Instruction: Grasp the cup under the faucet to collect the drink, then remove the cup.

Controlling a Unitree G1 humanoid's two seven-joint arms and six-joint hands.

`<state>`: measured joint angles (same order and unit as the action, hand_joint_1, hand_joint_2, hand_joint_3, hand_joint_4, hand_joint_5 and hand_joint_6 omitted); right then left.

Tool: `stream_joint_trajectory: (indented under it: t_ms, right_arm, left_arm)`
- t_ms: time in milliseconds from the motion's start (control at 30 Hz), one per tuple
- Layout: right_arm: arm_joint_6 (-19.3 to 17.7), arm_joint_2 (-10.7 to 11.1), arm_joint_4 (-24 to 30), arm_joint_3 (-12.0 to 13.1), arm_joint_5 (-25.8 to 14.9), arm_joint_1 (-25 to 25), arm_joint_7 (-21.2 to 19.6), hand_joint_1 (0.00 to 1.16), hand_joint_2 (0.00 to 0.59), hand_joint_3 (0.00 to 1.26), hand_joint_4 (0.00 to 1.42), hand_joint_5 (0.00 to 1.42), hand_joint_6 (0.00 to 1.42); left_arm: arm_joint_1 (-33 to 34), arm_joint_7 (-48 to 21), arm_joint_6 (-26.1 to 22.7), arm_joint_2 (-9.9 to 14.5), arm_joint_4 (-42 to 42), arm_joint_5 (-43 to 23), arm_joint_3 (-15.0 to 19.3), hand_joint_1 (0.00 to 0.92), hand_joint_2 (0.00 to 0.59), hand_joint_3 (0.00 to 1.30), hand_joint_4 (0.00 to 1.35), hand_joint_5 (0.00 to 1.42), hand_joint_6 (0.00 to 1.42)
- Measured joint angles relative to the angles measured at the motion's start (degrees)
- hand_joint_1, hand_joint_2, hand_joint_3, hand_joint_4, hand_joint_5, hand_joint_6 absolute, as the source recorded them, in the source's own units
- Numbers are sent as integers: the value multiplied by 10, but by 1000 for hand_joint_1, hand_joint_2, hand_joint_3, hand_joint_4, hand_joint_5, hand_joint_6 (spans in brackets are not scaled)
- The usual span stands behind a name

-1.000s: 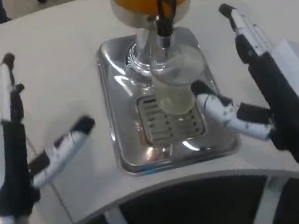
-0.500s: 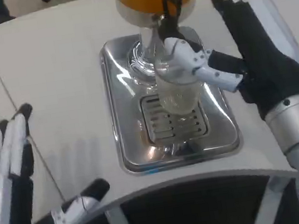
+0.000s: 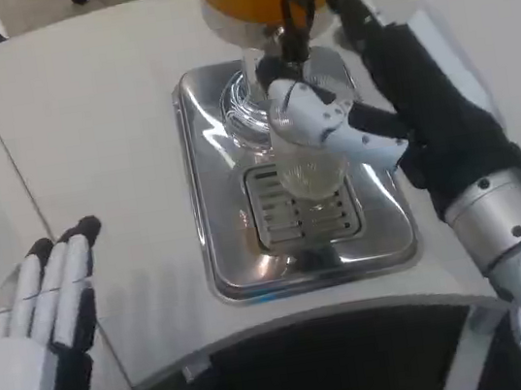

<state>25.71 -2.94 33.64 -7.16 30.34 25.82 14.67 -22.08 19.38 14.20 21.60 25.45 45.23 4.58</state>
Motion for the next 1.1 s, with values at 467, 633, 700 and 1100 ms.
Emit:
stream_joint_trajectory:
  t_ms: [467,633,700,1100]
  right_arm:
    - [33,20,-25,-11,-71,59,-1,553,398,0,0,0,27]
    - [52,41,-23,-24,-84,72,17,553,398,0,0,0,30]
    - [60,74,-21,-36,-76,84,29,553,398,0,0,0,28]
    - [110,208,8,-159,81,145,116,411,407,0,0,0,16]
  left_arm:
    - [-10,20,40,-24,-1,-18,26,0,120,0,0,72,109]
    - [-9,20,41,-25,-7,-20,30,0,120,0,0,76,118]
    - [-6,20,41,-25,-12,-20,31,0,120,0,0,77,120]
    - [8,-29,10,-26,-19,-23,26,0,124,0,0,0,22]
